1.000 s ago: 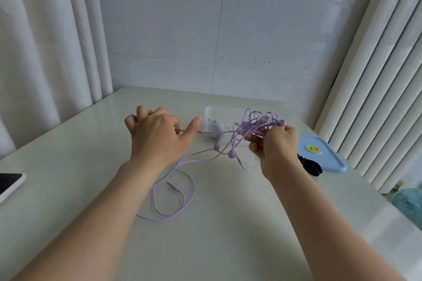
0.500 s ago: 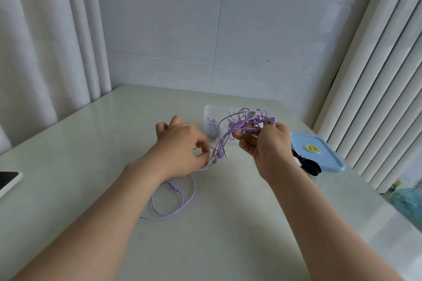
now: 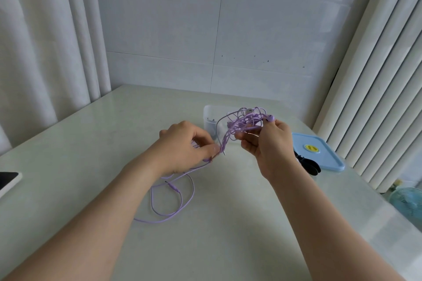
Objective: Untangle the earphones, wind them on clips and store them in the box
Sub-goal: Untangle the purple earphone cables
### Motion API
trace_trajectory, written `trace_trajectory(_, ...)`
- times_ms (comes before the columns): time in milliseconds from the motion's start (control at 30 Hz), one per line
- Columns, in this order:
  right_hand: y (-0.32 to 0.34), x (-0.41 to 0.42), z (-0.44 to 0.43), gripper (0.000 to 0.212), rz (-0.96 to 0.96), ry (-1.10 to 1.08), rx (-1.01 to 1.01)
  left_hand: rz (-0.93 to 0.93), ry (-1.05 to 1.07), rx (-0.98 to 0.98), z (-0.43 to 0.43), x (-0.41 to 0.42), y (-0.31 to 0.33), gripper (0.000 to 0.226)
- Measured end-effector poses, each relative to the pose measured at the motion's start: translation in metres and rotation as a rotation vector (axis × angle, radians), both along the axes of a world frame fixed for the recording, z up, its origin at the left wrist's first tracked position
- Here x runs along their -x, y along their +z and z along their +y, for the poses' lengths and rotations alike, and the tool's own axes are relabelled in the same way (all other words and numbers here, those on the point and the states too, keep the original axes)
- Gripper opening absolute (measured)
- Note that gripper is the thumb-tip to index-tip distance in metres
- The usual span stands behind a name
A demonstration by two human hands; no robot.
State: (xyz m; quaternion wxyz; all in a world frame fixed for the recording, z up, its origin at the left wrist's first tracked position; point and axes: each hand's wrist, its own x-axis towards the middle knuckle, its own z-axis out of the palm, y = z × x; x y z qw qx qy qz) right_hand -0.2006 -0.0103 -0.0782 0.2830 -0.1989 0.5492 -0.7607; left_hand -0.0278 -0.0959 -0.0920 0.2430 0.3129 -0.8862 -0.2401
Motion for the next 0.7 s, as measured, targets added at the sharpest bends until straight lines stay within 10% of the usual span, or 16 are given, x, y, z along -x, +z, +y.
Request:
trace_trajectory(267, -0.006, 0.005, -0.003, 0.027, 0.092, -0.041, -0.106, 0.325, -0.05, -0.398, 0.002, -0.002, 0.009, 0.012)
trace_trajectory(700, -0.007, 0.002, -0.004, 0.026, 0.132, -0.004, -0.147, -0.072, -0.044, -0.002, -0.006, 0.006, -0.011, 0.026)
